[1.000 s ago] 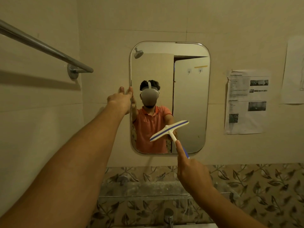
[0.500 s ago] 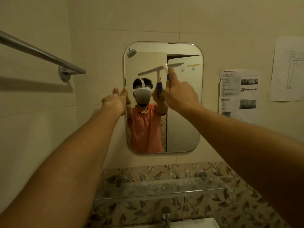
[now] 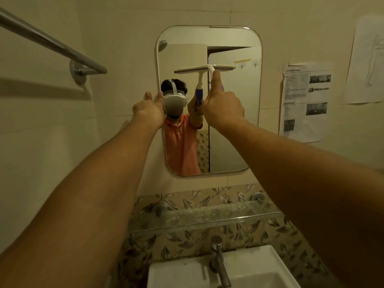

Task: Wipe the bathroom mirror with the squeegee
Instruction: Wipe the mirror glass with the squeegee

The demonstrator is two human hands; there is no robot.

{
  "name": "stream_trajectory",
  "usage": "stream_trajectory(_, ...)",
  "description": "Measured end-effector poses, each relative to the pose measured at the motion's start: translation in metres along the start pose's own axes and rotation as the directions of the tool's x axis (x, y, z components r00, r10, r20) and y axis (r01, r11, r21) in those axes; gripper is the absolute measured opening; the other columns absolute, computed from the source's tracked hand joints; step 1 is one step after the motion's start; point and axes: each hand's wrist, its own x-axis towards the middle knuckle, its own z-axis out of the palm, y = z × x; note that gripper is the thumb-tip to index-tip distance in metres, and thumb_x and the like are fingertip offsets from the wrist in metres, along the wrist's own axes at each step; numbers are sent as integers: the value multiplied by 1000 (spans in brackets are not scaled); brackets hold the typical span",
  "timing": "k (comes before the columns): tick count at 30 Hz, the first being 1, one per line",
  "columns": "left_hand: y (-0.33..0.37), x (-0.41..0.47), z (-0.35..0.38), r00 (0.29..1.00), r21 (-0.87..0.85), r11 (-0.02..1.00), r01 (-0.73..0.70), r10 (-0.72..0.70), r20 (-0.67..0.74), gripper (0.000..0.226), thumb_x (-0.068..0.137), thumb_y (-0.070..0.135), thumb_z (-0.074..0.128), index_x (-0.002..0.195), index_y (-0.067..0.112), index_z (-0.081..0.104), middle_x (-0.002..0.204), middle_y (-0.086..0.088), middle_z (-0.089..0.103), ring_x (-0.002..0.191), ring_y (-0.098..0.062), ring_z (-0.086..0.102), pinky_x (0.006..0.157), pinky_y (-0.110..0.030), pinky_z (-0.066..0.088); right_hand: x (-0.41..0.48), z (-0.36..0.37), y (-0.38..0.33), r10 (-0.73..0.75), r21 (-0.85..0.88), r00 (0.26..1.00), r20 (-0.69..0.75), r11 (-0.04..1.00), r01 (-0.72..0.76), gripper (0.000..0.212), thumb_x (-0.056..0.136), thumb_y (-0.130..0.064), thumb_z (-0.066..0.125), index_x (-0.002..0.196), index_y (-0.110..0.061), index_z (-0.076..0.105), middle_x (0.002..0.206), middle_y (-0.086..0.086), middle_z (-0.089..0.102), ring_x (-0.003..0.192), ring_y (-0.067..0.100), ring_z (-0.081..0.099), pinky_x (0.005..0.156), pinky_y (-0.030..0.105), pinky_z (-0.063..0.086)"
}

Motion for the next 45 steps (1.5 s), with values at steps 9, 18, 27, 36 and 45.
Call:
stream_trajectory(9,-3,5,5,999,-12,1000,-19,19,-26,89,95,13,51,159,24,-8,160,-20,12,130,-38,45,90,-45,46,-71,38,28,71,-89,995,71,994,-65,68,108,-32,33,160,-37,-12,78,11,56,60,22,54,51,37,46)
stream_trajectory(18,-4,9,7,999,19,1000,-14,14,-33,87,98,19,52,159,24,-9,163,-21,4,137,-40,39,100,-49,44,-123,66,60,100,-121,986,137,989,-83,72,108,-33,34,157,-41,-18,83,12,61,66,28,61,61,42,58)
stream_trajectory(27,0,8,8,999,-1,1000,3,-3,-32,95,93,22,60,159,24,-8,160,-20,11,132,-39,43,97,-48,45,-147,85,84,102,-130,985,142,988,-83,76,108,-25,33,152,-43,-26,74,8,59,58,22,56,52,35,52)
stream_trajectory(36,2,3,10,999,0,1000,6,-6,-34,95,93,20,60,159,23,-9,160,-21,8,131,-40,43,96,-48,46,-183,102,114,117,-123,972,204,988,-94,66,110,-33,26,156,-41,-21,70,5,57,58,20,57,56,40,55)
stream_trajectory(45,-3,7,2,1000,-49,999,-19,19,9,89,95,14,54,160,24,-7,160,-20,10,131,-42,43,95,-48,48,-93,25,63,-28,-1,995,92,1000,28,58,110,-42,23,160,-43,-6,68,7,56,51,19,53,50,41,54)
